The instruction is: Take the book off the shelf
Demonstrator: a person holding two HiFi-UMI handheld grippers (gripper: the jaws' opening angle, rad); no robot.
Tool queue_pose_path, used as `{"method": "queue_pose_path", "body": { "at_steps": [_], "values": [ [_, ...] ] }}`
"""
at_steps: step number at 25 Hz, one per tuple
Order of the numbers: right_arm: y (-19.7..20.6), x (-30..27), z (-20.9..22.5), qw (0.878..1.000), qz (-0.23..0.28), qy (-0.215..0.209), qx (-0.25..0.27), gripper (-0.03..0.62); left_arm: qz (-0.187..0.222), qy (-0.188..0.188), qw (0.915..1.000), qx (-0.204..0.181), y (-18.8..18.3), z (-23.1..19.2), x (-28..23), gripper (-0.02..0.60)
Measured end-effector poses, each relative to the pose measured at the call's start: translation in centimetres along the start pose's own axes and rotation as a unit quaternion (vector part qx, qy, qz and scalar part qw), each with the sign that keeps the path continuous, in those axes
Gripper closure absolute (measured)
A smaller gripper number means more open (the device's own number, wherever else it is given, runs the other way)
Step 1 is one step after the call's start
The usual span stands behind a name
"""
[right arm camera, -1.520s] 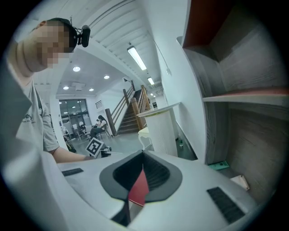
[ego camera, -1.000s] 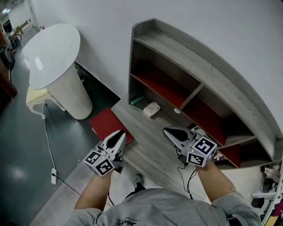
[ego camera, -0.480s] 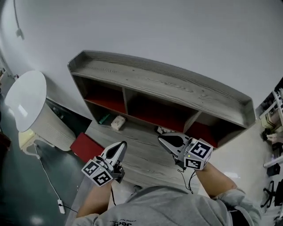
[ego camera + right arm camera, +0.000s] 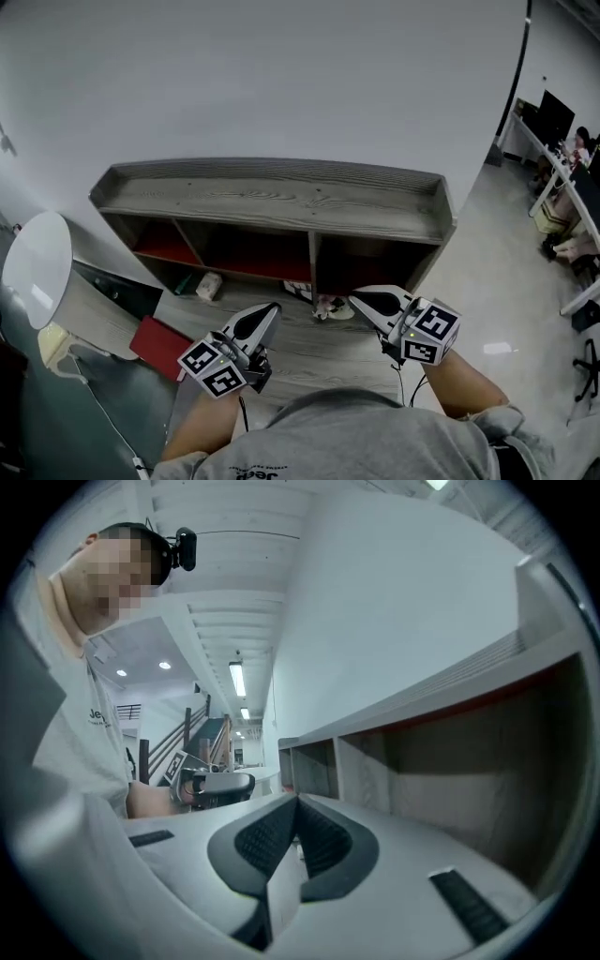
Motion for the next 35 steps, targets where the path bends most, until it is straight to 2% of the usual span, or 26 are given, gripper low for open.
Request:
{"method": "queue_pose_path", "body": {
  "at_steps": [9, 17, 22, 35],
  "values": [
    [1.0, 10.8, 1.1, 0.998, 0.023, 0.053, -0.006, 0.589, -0.021, 0.067, 0.9972, -0.025, 3.3, 8.7, -5.8, 0.571],
    [1.9, 16.3, 0.7, 0.995, 0.044, 0.085, -0.029, 0.589, -0.047, 0.112, 0.9908, -0.06, 5.8, 14.2, -8.0, 0.571],
    [2.5, 16.9, 0.0, 0.995, 0.033, 0.093, -0.023, 0.589, -0.053, 0.121, 0.9882, -0.078, 5.9, 14.9, -7.8, 0.571],
    [2.3, 16.6, -0.4, 0.995, 0.029, 0.089, -0.017, 0.589, -0.059, 0.112, 0.9899, -0.063, 5.7, 14.1, -7.1, 0.571]
  ]
}}
Point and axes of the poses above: the fingertips, and each gripper's own axes: x backward along the fingers, z to its right, y out of its underside, the point moved 2 cm from there along x, backward along the fingers, and after that the axes turned 13 degrees about -y, right-handed, at the moved point
